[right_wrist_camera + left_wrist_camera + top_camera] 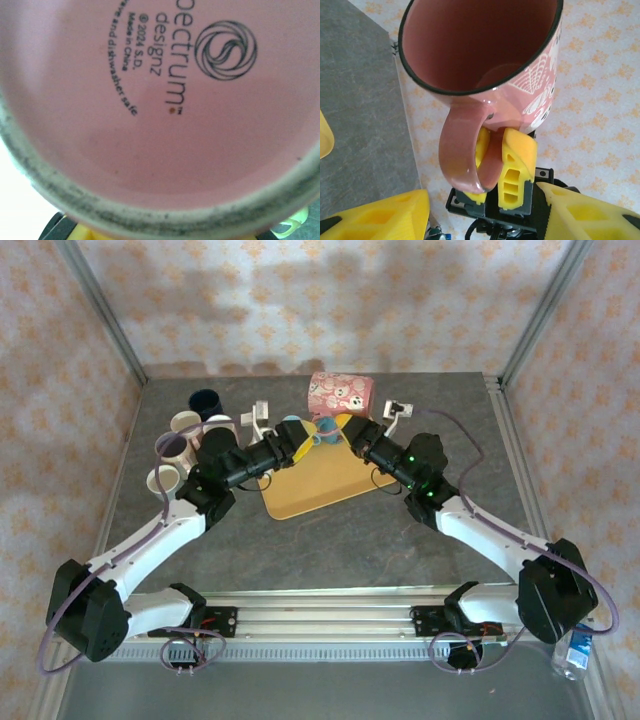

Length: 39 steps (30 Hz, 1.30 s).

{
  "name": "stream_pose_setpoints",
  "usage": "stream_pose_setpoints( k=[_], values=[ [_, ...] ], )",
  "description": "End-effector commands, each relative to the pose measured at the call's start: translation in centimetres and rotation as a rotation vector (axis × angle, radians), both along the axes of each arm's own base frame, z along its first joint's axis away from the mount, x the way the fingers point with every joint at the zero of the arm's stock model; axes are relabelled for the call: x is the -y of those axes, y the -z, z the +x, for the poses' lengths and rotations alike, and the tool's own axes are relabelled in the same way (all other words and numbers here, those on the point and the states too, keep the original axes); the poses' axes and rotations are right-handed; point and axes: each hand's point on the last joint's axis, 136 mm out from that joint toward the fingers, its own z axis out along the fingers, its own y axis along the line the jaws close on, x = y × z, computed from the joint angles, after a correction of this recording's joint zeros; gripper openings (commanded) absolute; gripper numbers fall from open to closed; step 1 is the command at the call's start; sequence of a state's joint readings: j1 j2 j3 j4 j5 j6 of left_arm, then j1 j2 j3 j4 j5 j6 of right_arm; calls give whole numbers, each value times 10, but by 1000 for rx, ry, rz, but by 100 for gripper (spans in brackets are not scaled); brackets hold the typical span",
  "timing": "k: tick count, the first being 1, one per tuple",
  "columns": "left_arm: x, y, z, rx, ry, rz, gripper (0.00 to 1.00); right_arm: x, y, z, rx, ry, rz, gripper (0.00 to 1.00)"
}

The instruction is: Turn the mug right side up

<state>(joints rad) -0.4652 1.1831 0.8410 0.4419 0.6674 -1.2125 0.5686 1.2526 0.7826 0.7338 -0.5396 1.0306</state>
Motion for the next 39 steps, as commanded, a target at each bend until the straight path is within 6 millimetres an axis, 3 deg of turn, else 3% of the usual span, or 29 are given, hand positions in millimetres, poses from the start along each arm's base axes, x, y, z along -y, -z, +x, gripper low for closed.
stream_pose_setpoints(
  k=[1, 18, 28, 35, 37, 39],
  values=[
    [4, -25, 3, 64, -3, -43, 57, 8, -67, -21, 217, -35, 135, 0],
    [8, -40, 11, 118, -3, -51, 45, -4, -69, -36, 224, -144, 134, 0],
    [7, -44, 11, 124, -1, -76, 24, -7, -71, -39, 231, -160, 132, 0],
    [5, -51, 8, 155, -1, -90, 0, -8, -59, -32, 194, -133, 107, 0],
    [3, -52, 8, 161, -15, -77, 0, -9, -55, -29, 180, -127, 94, 11],
    [0, -53, 7, 175, -27, -65, 0, -8, -51, -27, 170, -113, 77, 33]
  ],
)
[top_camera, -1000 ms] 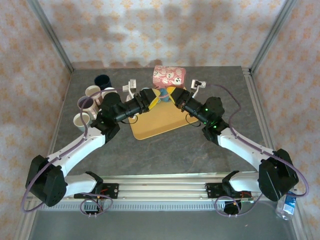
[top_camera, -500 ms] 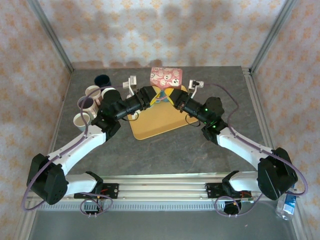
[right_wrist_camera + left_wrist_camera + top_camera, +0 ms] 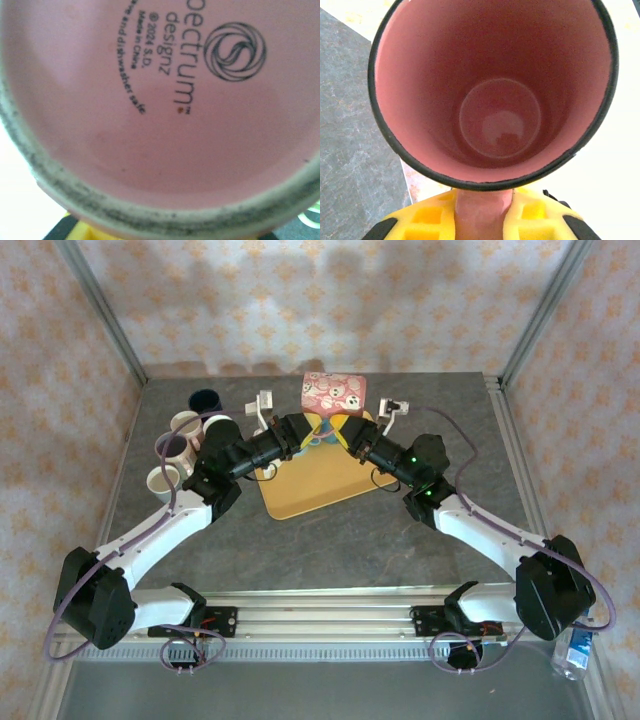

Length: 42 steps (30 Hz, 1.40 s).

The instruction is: Turn the mug right side up

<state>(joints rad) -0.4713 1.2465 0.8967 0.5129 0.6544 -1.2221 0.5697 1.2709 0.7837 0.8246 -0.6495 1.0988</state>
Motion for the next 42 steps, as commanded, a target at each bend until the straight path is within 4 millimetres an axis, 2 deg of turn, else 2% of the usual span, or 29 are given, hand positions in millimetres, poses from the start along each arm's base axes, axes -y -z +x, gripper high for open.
stream_pose_setpoints(
  k=[1, 2, 4, 8, 13, 14, 18, 22, 29, 35, 42],
  values=[
    [-8, -37, -8, 134, -27, -28, 0, 3, -36, -11, 146, 18, 21, 41],
    [-10, -37, -8, 140, -38, -25, 0, 3, -35, -11, 143, 22, 13, 48],
    [-14, -38, -9, 153, -62, -16, 0, 4, -33, -11, 142, 29, -3, 56],
    [-21, -41, -10, 178, -97, 9, 0, 8, -20, -6, 112, 72, -81, 61],
    [-25, -39, -12, 186, -122, 63, 0, 8, 2, 0, 81, 100, -181, 63],
    [-27, -40, -12, 188, -131, 70, 0, 12, -5, -5, 99, 105, -180, 64],
    [-31, -36, -14, 191, -151, 113, 0, 18, 7, -5, 101, 130, -276, 64],
    [-40, -32, -14, 186, -179, 168, 0, 35, 22, -4, 91, 204, -422, 65],
    [-63, -19, -17, 167, -218, 276, 0, 65, 36, -9, 113, 302, -668, 65],
    [-83, 6, -26, 134, -217, 494, 0, 84, 54, -10, 104, 343, -832, 65],
    [-99, 29, -47, 196, -159, 775, 0, 88, 64, -6, 104, 349, -898, 65]
  ],
)
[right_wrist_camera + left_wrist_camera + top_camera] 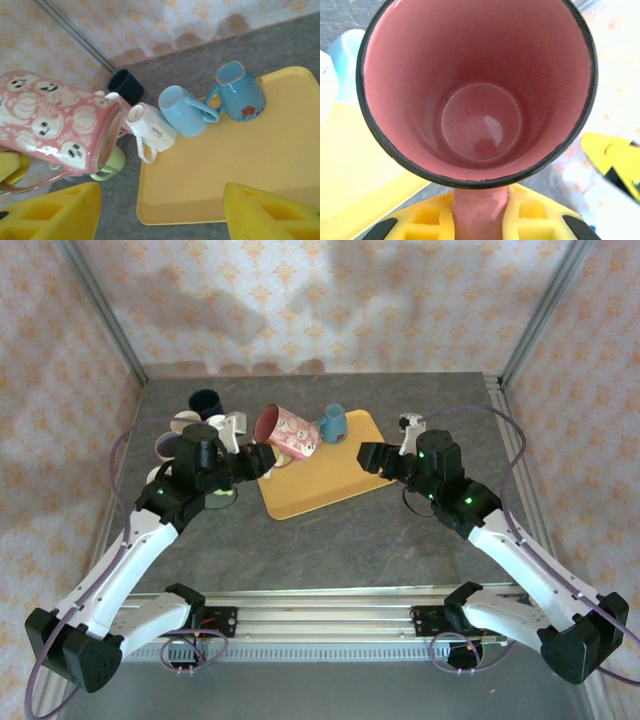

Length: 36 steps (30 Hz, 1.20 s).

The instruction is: Turn the mug right side up

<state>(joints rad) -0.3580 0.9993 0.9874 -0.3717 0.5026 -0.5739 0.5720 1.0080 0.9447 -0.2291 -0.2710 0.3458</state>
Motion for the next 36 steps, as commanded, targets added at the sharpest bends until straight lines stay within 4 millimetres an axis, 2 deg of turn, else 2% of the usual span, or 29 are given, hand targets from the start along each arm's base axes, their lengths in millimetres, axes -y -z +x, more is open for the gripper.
stream_pose_setpoints(
  k=[1, 5, 14, 20, 27, 36],
  values=[
    [-14, -36, -12, 187, 44, 154, 0, 7, -5, 5, 32, 19, -61, 65],
    [-29, -25, -25, 199, 54, 289, 0, 5, 2, 7, 19, 7, -87, 65],
    [-83, 15, -46, 193, -2, 654, 0, 4, 19, 10, -3, 1, -121, 65],
    [-86, 33, -51, 214, 6, 679, 0, 3, 23, 12, -3, -7, -145, 65],
    [-90, 64, -59, 161, 68, 752, 0, 0, 29, 16, -13, -18, -160, 65],
    [-105, 92, -55, 57, 8, 814, 0, -5, 40, 19, -38, -42, -182, 65]
  ],
)
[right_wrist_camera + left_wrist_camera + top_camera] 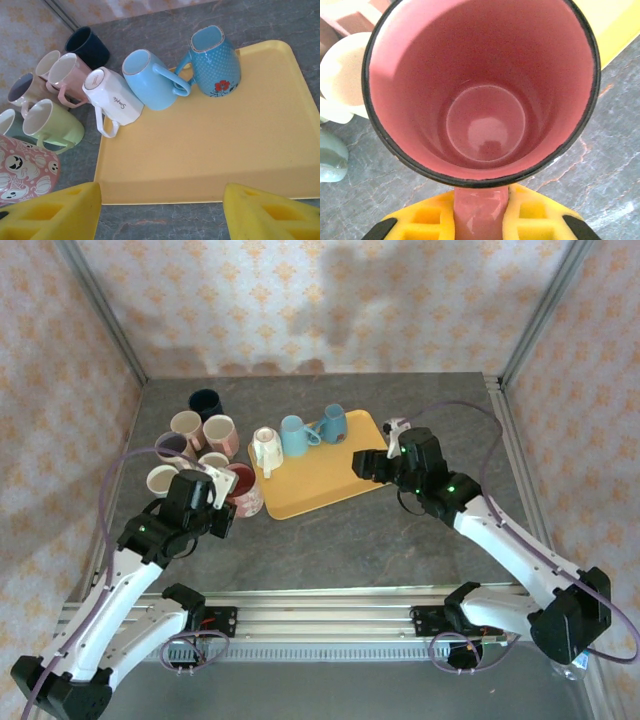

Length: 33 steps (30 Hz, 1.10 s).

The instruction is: Turn the mug right side up

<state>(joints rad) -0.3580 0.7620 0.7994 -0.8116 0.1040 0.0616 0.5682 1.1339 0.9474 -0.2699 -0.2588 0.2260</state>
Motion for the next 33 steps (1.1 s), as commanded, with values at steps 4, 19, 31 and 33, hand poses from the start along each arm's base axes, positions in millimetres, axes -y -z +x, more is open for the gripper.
stream_pose_setpoints(
  k=[4, 19, 31, 33],
  values=[
    [-8, -3, 22, 73, -83, 12, 0, -2, -5, 4, 13, -20, -16, 65],
    [-7, 36, 32, 13, -175, -28, 0, -4, 1, 5, -1, -33, -26, 65],
    [-13, 44, 35, -15, -207, 13, 5, -9, -2, 5, 0, -47, -8, 65],
    [-13, 45, 34, -21, -206, 16, 7, -9, -2, 5, 1, -48, -10, 65]
  ],
)
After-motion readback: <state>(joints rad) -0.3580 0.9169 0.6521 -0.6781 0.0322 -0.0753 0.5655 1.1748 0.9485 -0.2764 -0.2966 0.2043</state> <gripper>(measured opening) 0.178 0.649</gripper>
